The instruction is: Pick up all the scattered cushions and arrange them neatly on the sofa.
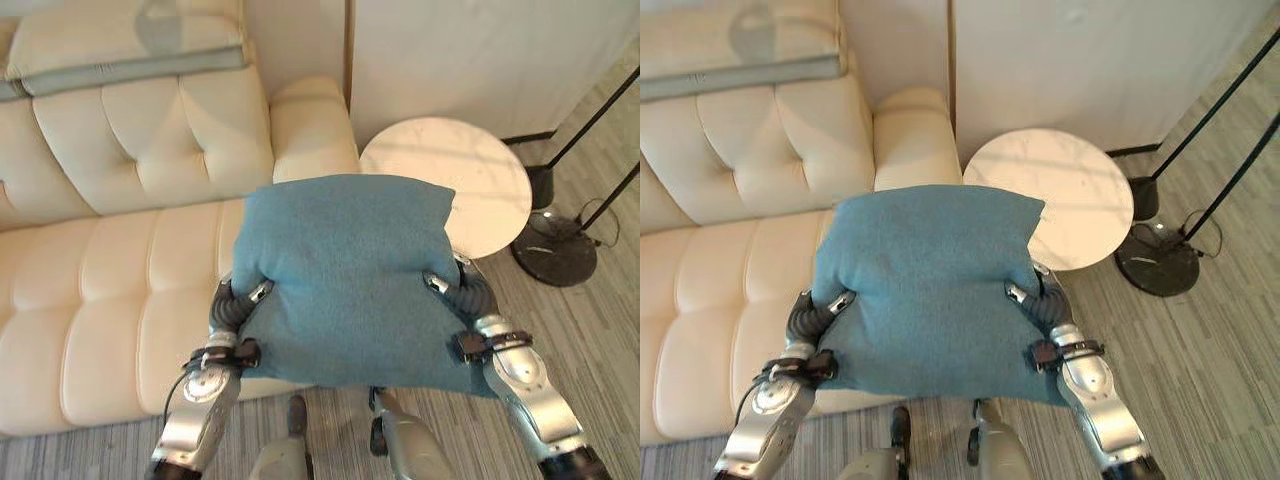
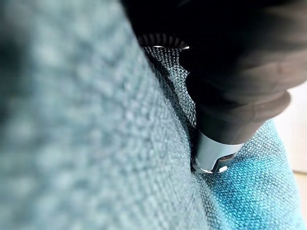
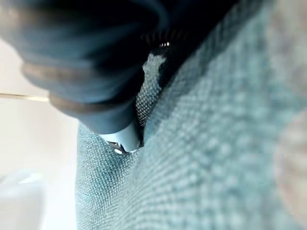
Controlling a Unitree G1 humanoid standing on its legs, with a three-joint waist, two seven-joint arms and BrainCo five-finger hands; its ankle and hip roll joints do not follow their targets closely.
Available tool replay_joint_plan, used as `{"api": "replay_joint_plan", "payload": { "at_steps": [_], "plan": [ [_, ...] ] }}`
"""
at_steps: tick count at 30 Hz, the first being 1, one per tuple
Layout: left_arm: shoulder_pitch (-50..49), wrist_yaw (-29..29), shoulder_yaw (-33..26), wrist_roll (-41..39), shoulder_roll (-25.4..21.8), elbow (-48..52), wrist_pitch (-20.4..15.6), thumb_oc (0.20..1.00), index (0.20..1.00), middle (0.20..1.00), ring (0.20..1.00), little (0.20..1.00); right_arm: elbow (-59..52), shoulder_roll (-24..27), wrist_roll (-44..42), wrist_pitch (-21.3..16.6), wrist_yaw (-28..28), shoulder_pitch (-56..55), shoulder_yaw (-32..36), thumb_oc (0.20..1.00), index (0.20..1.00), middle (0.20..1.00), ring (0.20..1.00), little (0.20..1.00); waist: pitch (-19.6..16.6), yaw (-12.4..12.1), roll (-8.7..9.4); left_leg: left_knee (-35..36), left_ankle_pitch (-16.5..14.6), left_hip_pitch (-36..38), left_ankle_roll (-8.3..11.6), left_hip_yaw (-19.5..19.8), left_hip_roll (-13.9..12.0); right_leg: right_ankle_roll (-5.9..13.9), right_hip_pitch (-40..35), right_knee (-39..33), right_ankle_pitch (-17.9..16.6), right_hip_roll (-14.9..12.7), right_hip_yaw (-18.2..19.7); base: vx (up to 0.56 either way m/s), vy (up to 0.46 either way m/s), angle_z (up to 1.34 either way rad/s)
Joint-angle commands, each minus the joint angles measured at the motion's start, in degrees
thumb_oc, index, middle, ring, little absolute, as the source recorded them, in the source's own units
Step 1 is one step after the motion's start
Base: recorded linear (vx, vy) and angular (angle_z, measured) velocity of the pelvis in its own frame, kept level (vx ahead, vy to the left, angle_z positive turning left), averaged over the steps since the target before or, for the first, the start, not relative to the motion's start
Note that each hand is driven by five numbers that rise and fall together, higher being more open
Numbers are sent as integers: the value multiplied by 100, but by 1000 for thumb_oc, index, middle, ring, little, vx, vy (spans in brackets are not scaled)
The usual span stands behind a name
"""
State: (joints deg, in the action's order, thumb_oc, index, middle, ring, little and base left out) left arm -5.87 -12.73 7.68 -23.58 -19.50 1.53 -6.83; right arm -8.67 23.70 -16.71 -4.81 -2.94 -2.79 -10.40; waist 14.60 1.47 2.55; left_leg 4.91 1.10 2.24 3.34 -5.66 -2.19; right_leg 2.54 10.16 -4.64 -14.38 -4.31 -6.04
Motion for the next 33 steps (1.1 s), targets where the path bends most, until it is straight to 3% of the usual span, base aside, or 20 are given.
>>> {"api": "replay_joint_plan", "payload": {
  "at_steps": [1, 3, 7, 9, 10, 12, 13, 14, 15, 16, 18, 22, 24, 25, 26, 27, 28, 33],
  "plan": [
    [253, 246, -42, 426, -106, 613, -533, 200, 200, 200, 200, 200, -649, -243, 146, -686, 378, 299, -317, 200, 200, 200, 200, 200, -511, 64, 45, 3, -220, -74, -256, -61, 266, 728, -146, 689, 772, -126, 227, -201, 73, -13],
    [407, 141, -39, 694, -239, 628, -592, 200, 200, 200, 200, 200, -503, -369, 159, -717, 276, 400, -404, 200, 200, 200, 200, 200, -340, 13, 23, 2, -74, -167, -299, -70, 232, 808, 114, 1263, 876, -26, 330, -316, 77, -31],
    [543, 184, 97, 729, -334, 614, -630, 200, 200, 200, 200, 200, -480, -364, 191, -810, 238, 376, -367, 200, 200, 200, 200, 200, -304, -90, -19, -70, 196, -473, -310, 89, 179, 524, -154, 2370, 1584, 197, 496, -248, -15, -2],
    [622, 233, 233, 714, -347, 498, -589, 200, 200, 200, 200, 200, -431, -336, 242, -837, 188, 379, -299, 200, 200, 200, 200, 200, -409, -186, -1, -100, 370, -740, -252, 251, 180, 441, -396, 2706, 1739, 360, 596, -224, -123, 68],
    [626, 190, 261, 761, -343, 414, -560, 200, 200, 200, 200, 200, -371, -339, 290, -851, 131, 375, -271, 200, 200, 200, 200, 200, -450, -235, 19, -99, 456, -874, -192, 313, 190, 418, -555, 2676, 1746, 406, 640, -204, -152, 80],
    [707, 219, 330, 727, -311, 342, -564, 200, 200, 200, 200, 200, -343, -333, 245, -858, 106, 419, -244, 200, 200, 200, 200, 200, -474, -330, 40, -86, 681, -1217, 26, 460, 213, 221, -876, 1999, 2172, 504, 605, -186, -161, 66],
    [707, 219, 330, 727, -311, 341, -565, 200, 200, 200, 200, 200, -342, -333, 245, -858, 106, 420, -245, 200, 200, 200, 200, 200, -475, -323, 38, -87, 682, -1219, 26, 467, 214, 221, -878, 1994, 2170, 504, 598, -338, -235, 79],
    [739, 256, 409, 673, -224, 343, -580, 200, 200, 200, 200, 200, -338, -249, 162, -895, 43, 335, -140, 200, 200, 200, 200, 200, -462, -341, -65, -118, 974, -1730, 311, 446, 199, -2, -1106, 1015, 2370, 642, 535, -366, -184, 82],
    [805, 256, 448, 686, -199, 326, -576, 200, 200, 200, 200, 200, -346, -174, 183, -909, 15, 327, -92, 200, 200, 200, 200, 200, -359, -314, -114, -214, 1056, -1889, 431, 321, 167, -2, -1058, 886, 2294, 643, 461, -508, -184, 104],
    [855, 276, 482, 666, -163, 319, -582, 200, 200, 200, 200, 200, -338, -111, 198, -895, 0, 335, -73, 200, 200, 200, 200, 200, -282, -258, -164, -350, 1034, -1998, 451, 113, 129, 8, -988, 803, 2191, 614, 356, -375, -11, 99],
    [902, 329, 516, 646, -100, 307, -600, 200, 200, 200, 200, 200, -344, -45, 183, -866, -15, 386, -68, 200, 200, 200, 200, 200, -237, -122, -173, -644, 809, -1978, 280, -351, 6, 55, -842, 738, 2011, 479, 157, -291, 33, 70],
    [826, 453, 567, 546, -8, 315, -621, 200, 200, 200, 200, 200, -467, -11, -17, -856, 173, 175, -96, 200, 200, 200, 200, 200, -306, 129, 21, -1490, -219, -1397, 28, -476, -67, 116, -696, 649, 1706, 55, -204, -151, 19, 35],
    [851, 473, 606, 514, 30, 305, -605, 200, 200, 200, 200, 200, -473, 5, -33, -873, 189, 65, 27, 200, 200, 200, 200, 200, -383, 267, 15, -1556, -428, -1059, 70, -820, -313, 162, -734, 589, 1738, -68, -434, -27, 60, 67],
    [854, 510, 636, 489, 62, 279, -591, 200, 200, 200, 200, 200, -501, -3, -32, -880, 190, -30, 118, 200, 200, 200, 200, 200, -415, 378, -31, -1412, -337, -828, 87, -1217, -513, 161, -730, 584, 1667, -132, -683, -11, 59, 91],
    [851, 511, 639, 489, 65, 279, -591, 200, 200, 200, 200, 200, -505, 1, -33, -878, 191, -37, 120, 200, 200, 200, 200, 200, -403, 377, -33, -1394, -331, -802, 90, -1216, -512, 161, -751, 579, 1668, -131, -686, 50, 141, 87],
    [857, 593, 713, 463, 90, 230, -560, 200, 200, 200, 200, 200, -563, -16, 1, -894, 169, -196, 299, 200, 200, 200, 200, 200, -552, 565, -168, -907, -268, -364, 272, -1732, -764, 265, -877, 486, 1728, -187, -980, 94, 150, 63],
    [862, 608, 730, 454, 97, 202, -545, 200, 200, 200, 200, 200, -586, -33, 9, -886, 159, -246, 357, 200, 200, 200, 200, 200, -583, 607, -212, -713, -162, -277, 318, -1868, -818, 274, -894, 452, 1691, -217, -1108, 113, 151, 79],
    [815, 651, 674, 479, 45, 168, -486, 200, 200, 200, 200, 200, -552, -103, -79, -806, 173, -252, 366, 200, 200, 200, 200, 200, -639, 621, -239, -450, -121, -120, 354, -1617, -657, 357, -1104, 359, 1608, -281, -1215, 105, 140, 69]
  ]
}}
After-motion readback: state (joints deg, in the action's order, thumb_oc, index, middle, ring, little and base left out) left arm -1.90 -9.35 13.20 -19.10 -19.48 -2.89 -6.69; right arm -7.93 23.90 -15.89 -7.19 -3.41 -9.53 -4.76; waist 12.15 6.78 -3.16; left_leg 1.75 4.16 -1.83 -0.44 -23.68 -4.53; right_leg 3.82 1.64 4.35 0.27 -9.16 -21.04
